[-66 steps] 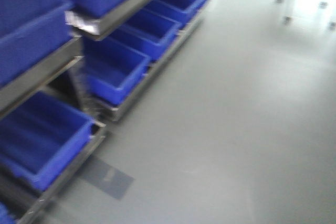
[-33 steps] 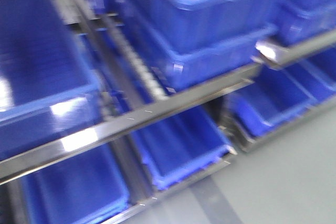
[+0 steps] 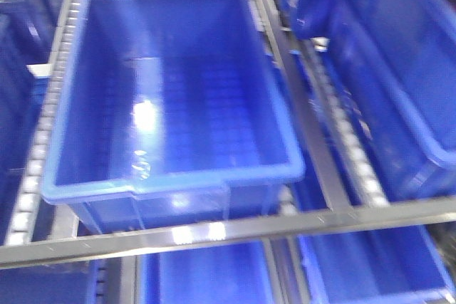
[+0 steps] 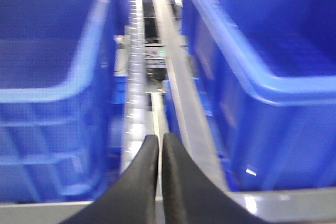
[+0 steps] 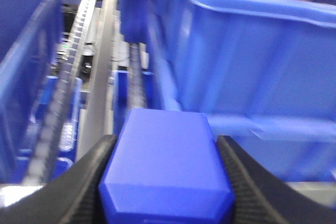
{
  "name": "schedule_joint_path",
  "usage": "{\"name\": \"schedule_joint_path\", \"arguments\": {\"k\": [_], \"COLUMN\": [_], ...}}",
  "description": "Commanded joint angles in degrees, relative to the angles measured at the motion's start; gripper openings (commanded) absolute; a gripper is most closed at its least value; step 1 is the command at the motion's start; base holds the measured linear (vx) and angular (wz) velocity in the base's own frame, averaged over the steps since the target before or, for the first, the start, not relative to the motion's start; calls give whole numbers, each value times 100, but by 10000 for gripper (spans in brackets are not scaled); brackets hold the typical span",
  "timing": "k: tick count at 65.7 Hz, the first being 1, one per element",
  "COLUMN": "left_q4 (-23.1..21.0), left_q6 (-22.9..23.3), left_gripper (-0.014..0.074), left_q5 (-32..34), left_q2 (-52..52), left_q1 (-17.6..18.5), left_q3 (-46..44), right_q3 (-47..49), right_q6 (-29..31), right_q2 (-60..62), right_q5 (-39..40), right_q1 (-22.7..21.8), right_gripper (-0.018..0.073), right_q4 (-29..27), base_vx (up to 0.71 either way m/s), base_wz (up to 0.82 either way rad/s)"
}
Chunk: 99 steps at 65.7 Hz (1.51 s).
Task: Pour parts from conveyor to right shelf
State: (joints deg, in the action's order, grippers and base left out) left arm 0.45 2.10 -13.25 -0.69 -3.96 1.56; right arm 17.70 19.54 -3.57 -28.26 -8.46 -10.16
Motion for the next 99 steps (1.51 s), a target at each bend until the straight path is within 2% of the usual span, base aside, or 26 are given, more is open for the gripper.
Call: {"name": "schedule_joint_path", "arguments": {"k": [1,58,99], "left_q4": [-45,-45,-45], "left_q6": [49,49,49], "left_gripper": [-6,-6,-6], "left_q5": [424,424,424], "left_q2": [-68,-68,-68], "left_q1": [16,16,16], "left_q3": [-113,-113,-113], "right_q3": [146,146,146], "right_q6": [42,42,42], "right_q2": [-78,-78,-78], "right_q5": [438,457,448], "right_q1": [-26,-26,-26], "right_gripper": [-5,-5,-5], "right_q4": [-14,-14,-14], "base_vx": [22,17,3], "base_wz": [41,8,2]}}
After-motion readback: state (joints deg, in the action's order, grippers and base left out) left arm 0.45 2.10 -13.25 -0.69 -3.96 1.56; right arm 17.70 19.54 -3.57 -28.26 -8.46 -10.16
